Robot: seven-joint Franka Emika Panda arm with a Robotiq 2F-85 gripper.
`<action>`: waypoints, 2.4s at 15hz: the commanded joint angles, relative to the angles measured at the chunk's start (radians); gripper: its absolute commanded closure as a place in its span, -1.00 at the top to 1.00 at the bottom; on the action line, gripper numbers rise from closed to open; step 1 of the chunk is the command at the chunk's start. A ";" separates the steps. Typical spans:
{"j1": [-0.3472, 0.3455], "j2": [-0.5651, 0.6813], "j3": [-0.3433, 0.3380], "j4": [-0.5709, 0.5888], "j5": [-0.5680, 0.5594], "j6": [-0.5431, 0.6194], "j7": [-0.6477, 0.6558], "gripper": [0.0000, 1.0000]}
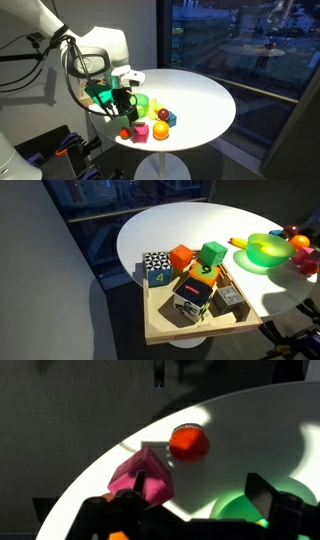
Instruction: Pick up the orange fruit and place it in the green bowl
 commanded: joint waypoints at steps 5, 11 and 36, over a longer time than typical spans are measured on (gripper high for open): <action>-0.046 0.048 0.048 0.011 -0.019 0.008 0.231 1.00; -0.042 0.100 0.050 0.018 -0.011 0.039 0.274 1.00; -0.029 0.121 0.041 0.043 0.023 -0.011 0.242 -0.48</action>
